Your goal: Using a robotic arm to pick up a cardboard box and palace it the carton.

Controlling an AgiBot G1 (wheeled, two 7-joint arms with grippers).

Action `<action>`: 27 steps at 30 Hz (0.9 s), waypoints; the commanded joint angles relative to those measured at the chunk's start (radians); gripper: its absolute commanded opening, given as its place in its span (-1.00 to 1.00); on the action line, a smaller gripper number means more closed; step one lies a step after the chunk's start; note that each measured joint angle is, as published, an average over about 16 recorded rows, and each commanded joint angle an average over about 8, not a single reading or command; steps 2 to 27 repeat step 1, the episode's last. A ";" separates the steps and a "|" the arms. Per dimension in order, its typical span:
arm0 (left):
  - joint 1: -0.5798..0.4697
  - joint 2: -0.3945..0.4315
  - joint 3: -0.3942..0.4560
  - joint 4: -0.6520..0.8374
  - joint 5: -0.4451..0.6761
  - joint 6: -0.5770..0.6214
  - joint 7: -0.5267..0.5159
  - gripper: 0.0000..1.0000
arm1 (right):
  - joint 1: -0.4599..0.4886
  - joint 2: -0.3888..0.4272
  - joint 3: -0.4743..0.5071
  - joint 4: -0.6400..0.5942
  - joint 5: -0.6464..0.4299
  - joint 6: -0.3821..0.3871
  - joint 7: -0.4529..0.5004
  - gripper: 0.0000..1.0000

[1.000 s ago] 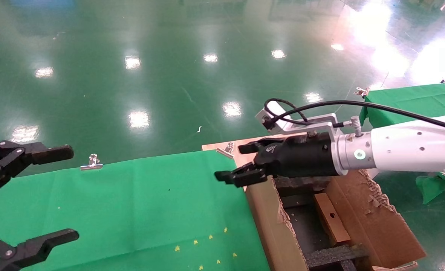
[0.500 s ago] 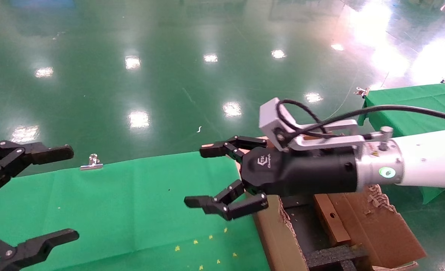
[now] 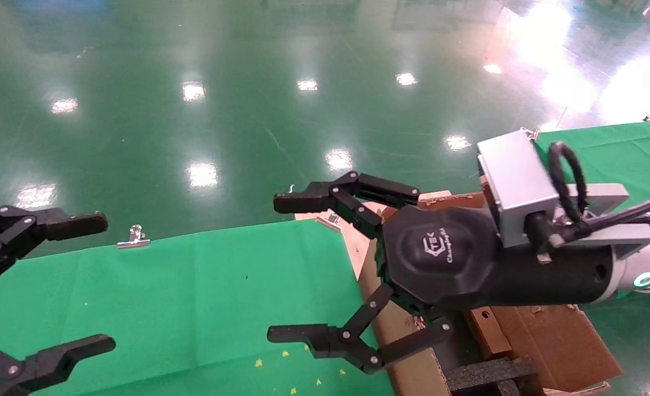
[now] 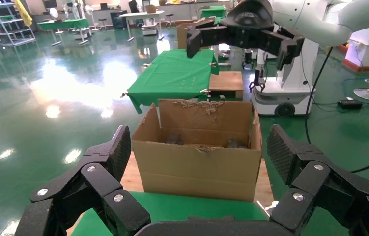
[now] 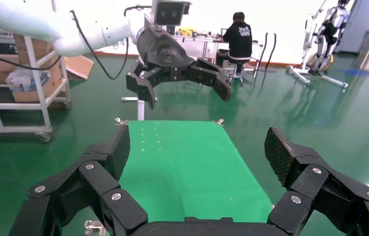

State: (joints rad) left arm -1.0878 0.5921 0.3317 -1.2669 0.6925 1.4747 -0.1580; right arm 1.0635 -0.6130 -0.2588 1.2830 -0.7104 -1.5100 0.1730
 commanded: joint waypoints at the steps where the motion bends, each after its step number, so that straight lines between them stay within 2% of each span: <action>1: 0.000 0.000 0.000 0.000 0.000 0.000 0.000 1.00 | -0.015 -0.003 0.027 -0.002 0.027 -0.020 -0.020 1.00; 27: 0.000 0.000 0.000 0.000 0.000 0.000 0.000 1.00 | -0.015 -0.003 0.027 -0.002 0.027 -0.020 -0.020 1.00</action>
